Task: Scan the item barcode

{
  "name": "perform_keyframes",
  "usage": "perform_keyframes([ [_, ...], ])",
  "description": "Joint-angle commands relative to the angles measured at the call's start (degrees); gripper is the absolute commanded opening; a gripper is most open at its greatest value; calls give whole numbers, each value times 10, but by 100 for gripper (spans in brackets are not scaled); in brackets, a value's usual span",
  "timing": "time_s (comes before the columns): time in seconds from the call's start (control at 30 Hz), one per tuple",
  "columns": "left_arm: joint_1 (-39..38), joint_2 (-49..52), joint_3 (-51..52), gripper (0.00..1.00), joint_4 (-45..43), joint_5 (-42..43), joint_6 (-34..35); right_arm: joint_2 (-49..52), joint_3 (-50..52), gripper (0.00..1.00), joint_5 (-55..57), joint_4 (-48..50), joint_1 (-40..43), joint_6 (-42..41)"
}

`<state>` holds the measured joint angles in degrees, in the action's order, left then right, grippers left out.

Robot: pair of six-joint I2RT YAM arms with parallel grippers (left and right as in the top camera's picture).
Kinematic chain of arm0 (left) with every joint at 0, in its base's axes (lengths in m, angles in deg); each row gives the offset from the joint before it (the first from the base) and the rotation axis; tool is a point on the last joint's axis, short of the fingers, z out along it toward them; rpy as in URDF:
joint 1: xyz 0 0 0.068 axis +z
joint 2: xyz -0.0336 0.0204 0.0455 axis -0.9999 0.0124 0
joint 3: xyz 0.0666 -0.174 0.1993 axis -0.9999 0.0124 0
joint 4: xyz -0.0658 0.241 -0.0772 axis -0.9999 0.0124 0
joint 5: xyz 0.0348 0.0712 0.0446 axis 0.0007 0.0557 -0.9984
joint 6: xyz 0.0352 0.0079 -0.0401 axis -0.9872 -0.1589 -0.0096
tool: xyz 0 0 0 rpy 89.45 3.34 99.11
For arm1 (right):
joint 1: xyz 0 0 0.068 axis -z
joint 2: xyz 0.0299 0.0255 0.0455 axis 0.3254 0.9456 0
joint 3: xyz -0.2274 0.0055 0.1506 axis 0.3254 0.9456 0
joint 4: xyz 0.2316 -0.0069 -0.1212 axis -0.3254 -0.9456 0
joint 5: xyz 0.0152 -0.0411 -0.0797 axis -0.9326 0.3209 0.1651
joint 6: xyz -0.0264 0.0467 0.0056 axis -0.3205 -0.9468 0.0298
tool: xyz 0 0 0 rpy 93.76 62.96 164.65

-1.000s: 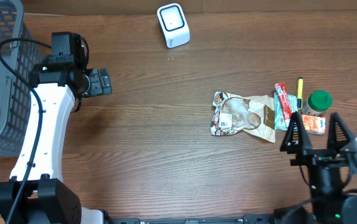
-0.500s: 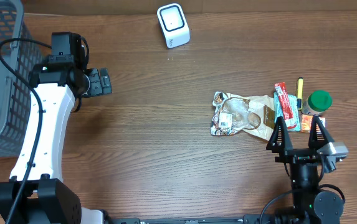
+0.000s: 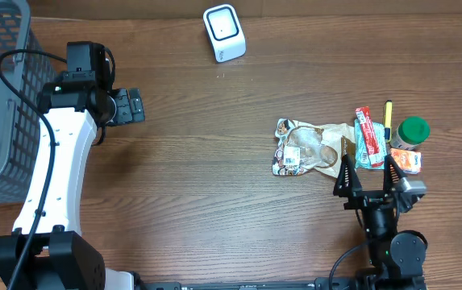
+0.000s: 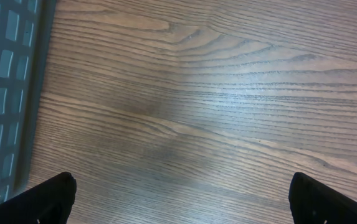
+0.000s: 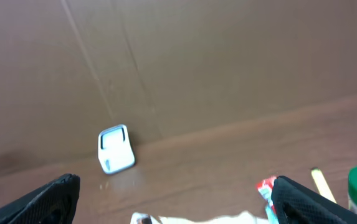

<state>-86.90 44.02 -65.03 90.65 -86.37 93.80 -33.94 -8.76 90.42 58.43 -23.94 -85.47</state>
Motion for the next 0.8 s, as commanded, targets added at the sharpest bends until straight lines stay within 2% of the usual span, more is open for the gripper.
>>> perform_keyframes([
  [0.0, 2, 6, -2, 100, 0, 1, -4, -7, 6, 100, -19, 2, 2, 34],
  [0.3, 2, 6, -2, 100, 0, 1, -4, -7, 6, 100, -88, -59, 2, 156],
  [0.43, 2, 6, -2, 100, 0, 1, -4, -7, 6, 100, -104, -54, 2, 217],
  [0.77, 2, 6, -2, 100, 0, 1, -4, -7, 6, 100, -104, -54, 2, 224],
])
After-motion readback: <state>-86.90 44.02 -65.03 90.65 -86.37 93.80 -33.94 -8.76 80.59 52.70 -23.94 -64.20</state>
